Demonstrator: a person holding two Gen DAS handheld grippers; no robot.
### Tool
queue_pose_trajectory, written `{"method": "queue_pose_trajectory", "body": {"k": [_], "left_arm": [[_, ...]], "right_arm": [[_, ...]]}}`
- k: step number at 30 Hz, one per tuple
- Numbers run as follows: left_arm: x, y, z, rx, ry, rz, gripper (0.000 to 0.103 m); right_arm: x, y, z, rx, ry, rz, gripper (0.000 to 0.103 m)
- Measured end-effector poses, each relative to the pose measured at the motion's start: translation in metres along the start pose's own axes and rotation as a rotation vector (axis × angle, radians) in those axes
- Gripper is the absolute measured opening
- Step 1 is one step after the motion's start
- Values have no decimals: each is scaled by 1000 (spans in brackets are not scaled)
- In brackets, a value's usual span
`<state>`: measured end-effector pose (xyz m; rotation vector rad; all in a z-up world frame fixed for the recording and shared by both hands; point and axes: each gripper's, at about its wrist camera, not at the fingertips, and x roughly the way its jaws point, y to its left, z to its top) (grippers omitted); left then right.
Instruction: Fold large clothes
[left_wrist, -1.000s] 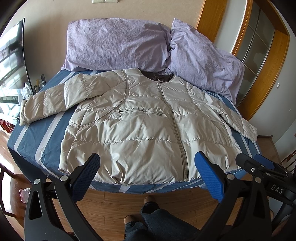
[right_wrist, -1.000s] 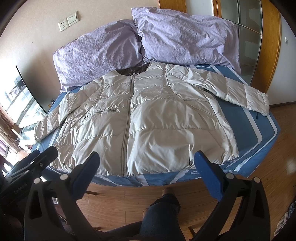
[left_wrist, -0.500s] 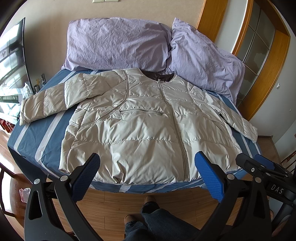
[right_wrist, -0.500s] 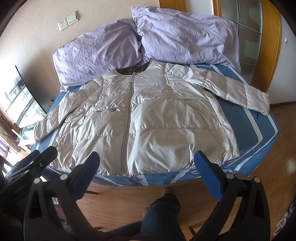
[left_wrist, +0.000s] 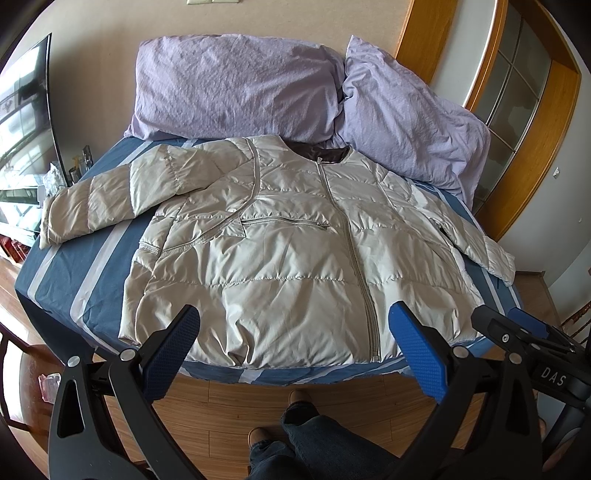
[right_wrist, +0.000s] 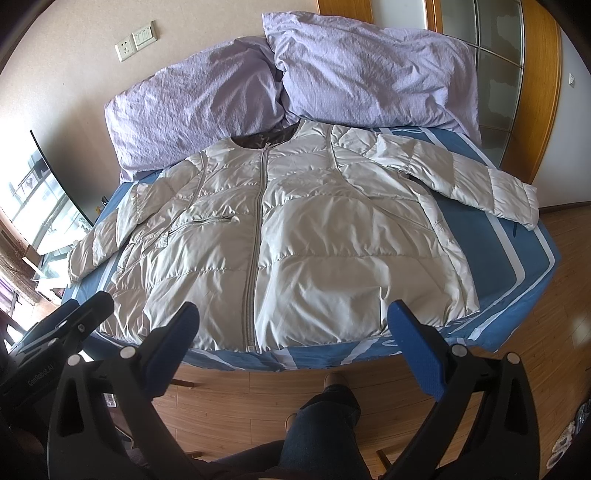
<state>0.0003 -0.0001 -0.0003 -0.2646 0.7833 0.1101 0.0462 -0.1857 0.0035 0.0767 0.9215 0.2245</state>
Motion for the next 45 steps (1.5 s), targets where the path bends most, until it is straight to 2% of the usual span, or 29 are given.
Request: {"method": "queue_pose_trajectory", "body": {"k": [19,28,36,42,45], "left_arm": [[0,0,0,-1,8,-2,102],[24,4,9,-16,28,12,102],[51,2,22,-8,52,68,102],[83,0,38,12,85,106,102],[103,-3,46,25,102,127,102]], "right_arm": [[4,-2,4,3,4,0,101],[16,-17,19,45,-4,-14,101],[36,-51,44,111,-22,-27,101],[62,-93,72,171,-12,-103,101],[76,-129,88,227,-13,-145,101]]}}
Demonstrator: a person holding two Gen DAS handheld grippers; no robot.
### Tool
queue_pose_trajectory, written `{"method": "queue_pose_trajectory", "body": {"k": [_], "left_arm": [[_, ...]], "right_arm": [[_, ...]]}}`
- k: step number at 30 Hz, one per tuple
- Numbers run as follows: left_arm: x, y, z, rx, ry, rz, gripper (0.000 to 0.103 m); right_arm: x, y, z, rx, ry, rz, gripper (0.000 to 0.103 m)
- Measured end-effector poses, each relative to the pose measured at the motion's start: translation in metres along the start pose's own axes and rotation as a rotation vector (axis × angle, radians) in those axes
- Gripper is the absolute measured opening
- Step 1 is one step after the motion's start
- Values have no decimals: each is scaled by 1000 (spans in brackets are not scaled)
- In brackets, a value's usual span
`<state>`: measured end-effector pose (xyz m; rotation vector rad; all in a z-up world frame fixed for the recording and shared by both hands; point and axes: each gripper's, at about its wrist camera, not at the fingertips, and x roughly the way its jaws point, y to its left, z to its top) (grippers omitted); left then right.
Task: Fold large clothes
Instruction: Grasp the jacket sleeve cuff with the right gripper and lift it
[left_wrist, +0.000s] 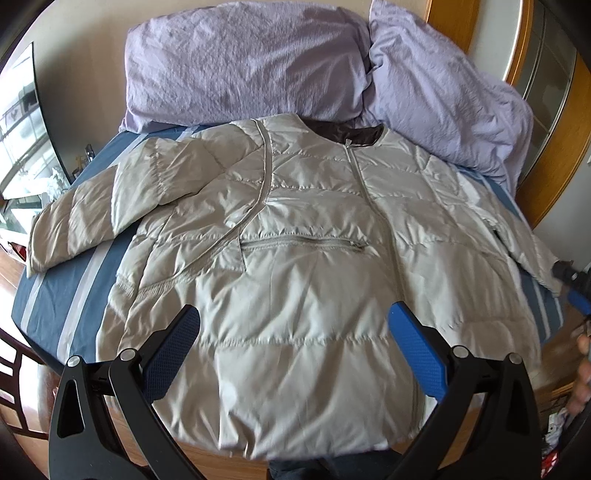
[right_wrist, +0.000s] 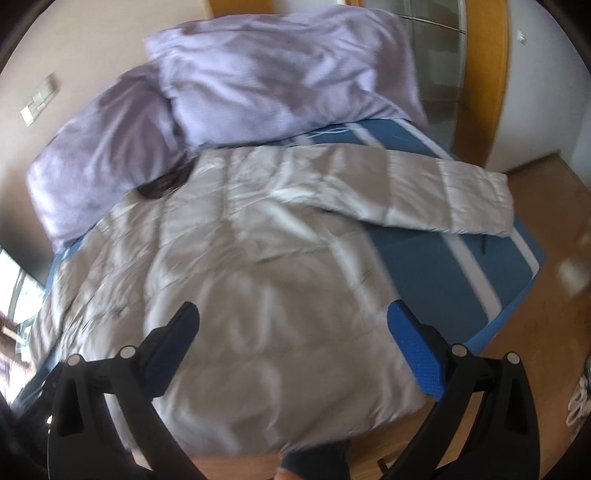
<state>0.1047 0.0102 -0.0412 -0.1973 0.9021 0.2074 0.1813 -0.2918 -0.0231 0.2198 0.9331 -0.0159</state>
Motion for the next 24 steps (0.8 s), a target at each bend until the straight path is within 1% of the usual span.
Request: {"method": "queue_pose_trajectory", "body": {"k": [6,8,11,15,18,22,24], "left_arm": [[36,-11,21,33,27,39,102],[46,-13,27,30,36,45,102],[59,-15,34,24,42,59,102],[76,-18,40,18,51,92,102],[88,-18,41,12,68,110,102],[100,-17,36,7,85,125,102],[102,-18,35,16,83,134,102]], "right_arm": [[34,-69,46,131,-8,-93,101],[47,-99,62,173,-12,-155,101],[65,-141,79,220,-12,-242,97],[87,-202,94,324,8,-326,91],[101,-244,98,423,22,-349,85],[112,-278,96,506,39,-356,80],[118,-289,93,531,53,-345,73]]}}
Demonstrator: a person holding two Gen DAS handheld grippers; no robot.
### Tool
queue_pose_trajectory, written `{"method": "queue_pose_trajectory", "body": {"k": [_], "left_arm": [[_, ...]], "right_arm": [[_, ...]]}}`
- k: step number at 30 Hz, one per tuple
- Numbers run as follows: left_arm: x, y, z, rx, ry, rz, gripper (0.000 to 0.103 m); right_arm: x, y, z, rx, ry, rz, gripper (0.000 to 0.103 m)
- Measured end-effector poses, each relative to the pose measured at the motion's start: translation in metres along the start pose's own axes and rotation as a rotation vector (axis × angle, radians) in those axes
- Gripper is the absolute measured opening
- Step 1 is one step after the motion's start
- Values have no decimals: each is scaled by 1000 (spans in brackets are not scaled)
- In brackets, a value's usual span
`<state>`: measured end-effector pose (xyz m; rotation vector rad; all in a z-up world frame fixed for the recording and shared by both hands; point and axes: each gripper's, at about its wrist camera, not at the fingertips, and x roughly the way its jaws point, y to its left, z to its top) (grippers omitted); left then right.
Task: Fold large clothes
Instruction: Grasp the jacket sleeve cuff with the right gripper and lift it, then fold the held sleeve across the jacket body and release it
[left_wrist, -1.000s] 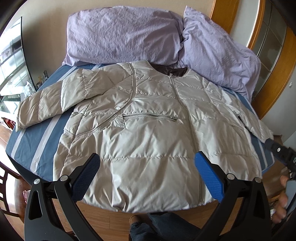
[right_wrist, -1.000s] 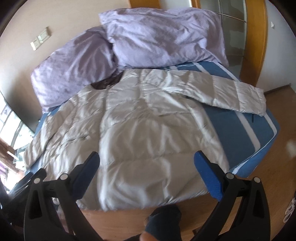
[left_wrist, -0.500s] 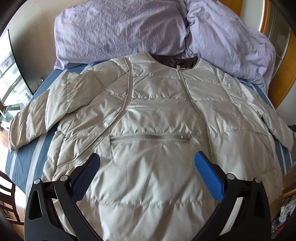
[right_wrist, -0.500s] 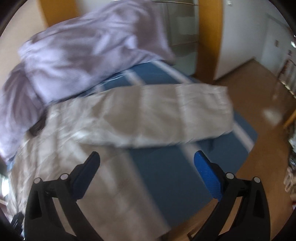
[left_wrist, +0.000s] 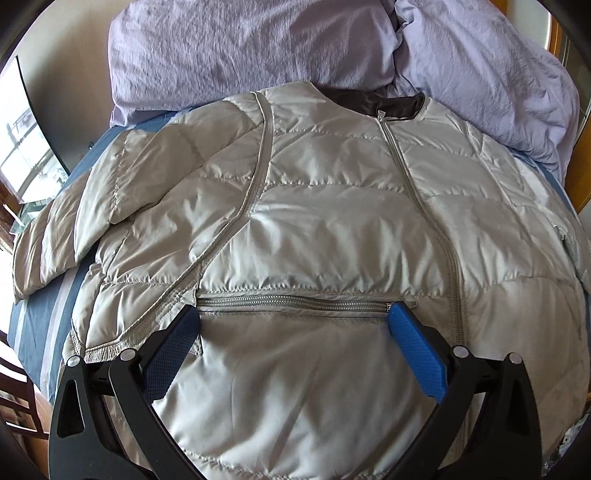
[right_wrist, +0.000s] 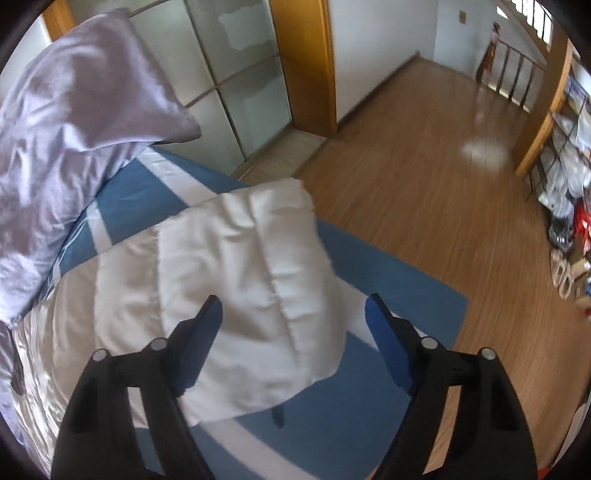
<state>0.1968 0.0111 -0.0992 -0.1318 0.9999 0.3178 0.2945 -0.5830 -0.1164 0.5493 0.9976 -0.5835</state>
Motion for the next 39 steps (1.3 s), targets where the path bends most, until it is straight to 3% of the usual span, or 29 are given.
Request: {"method": "queue_pose_trajectory", "body": {"k": [7,10,12,14,20,26,33,39], "left_arm": [[9,-3,-5,17,-4,25,102],[12,-3,-7,19,-8,23,102],[13,-2,-7,20,-11,17,102],[14,-1,-9,19,-16,9,102],[17,2,-13,16,-47,-17,102],[18,1,-17,18,-70,-17,102],[18,3,-18,13,-68,-32,102],[14,9,-13,24,-40,-68,102]], "right_arm": [[17,-10,-5,25,59,54,50],[18,-1,-8,-2,60,56,36],[15,7,-7,-22,53,64,21],[8,15,-5,-36,35,64,16],[-31,63,-2,-133,-66,115,13],[-70,155,-18,-297,-102,295,12],[-99,273,-81,-501,-19,509,12],[-94,340,-148,-641,108,544,12]]}}
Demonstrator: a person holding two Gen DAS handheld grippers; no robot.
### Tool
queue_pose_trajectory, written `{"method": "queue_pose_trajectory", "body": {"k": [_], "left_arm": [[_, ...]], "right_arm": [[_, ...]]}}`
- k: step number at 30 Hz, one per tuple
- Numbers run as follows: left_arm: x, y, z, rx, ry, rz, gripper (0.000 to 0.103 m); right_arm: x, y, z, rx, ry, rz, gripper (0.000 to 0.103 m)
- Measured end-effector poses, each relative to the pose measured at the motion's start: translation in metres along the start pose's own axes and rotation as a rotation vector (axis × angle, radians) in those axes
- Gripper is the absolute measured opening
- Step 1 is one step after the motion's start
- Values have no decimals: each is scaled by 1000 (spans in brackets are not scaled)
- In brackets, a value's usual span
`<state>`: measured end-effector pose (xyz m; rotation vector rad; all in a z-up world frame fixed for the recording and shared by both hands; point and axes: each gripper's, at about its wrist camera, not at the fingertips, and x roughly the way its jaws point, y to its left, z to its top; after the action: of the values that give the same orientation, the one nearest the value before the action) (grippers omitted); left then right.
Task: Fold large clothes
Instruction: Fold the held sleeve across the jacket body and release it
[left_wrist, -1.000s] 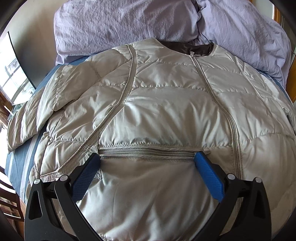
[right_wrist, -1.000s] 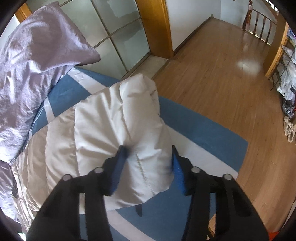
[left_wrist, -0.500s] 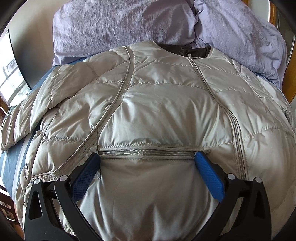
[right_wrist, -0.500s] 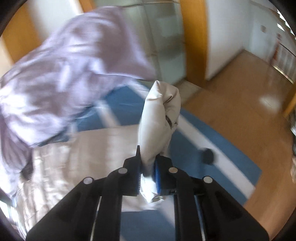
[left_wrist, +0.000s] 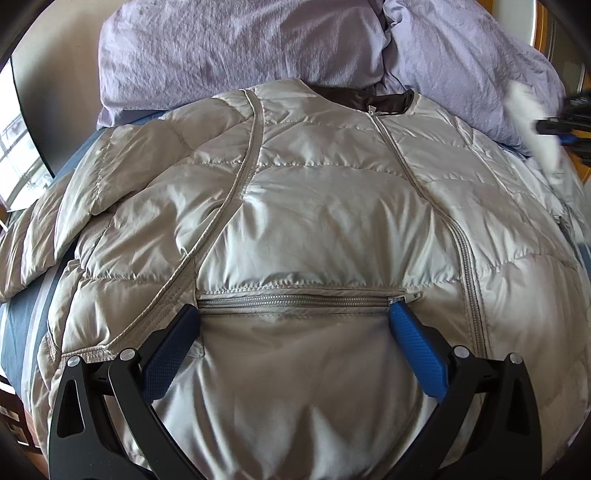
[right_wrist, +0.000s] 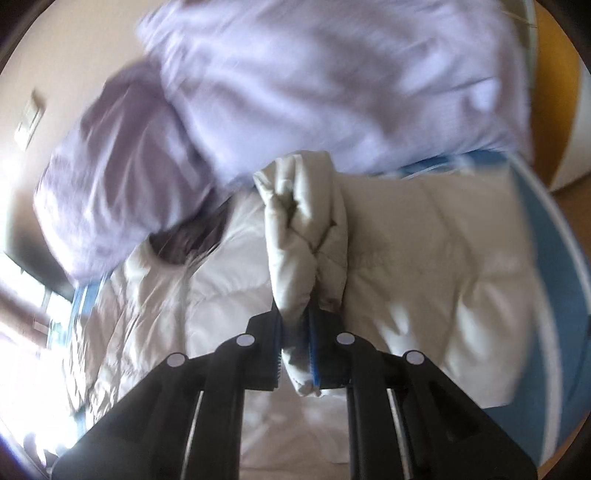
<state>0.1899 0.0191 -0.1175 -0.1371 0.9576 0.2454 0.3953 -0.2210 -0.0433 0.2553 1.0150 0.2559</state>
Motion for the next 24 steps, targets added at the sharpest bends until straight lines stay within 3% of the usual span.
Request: {"method": "queue_pose_trajectory", "body": {"k": [7,12,20,22,24], "left_arm": [[-16,32,8,-79,-17,13,102],[-26,64,13,-160,-34,37,102],[-29,105,15,-263,-43,65,102],[-29,110,15,-269,-44,76,102],[-30,114,14,-271,-45,84,102]], "right_arm": [[45,90,-34,-121,150,98,12],[61,139,-47,-181,190,134,12],[90,177,-53,-189,261,206,13],[95,180,-57,-205,287,200,16],[89,182,-58,-226,270,209,31]]}}
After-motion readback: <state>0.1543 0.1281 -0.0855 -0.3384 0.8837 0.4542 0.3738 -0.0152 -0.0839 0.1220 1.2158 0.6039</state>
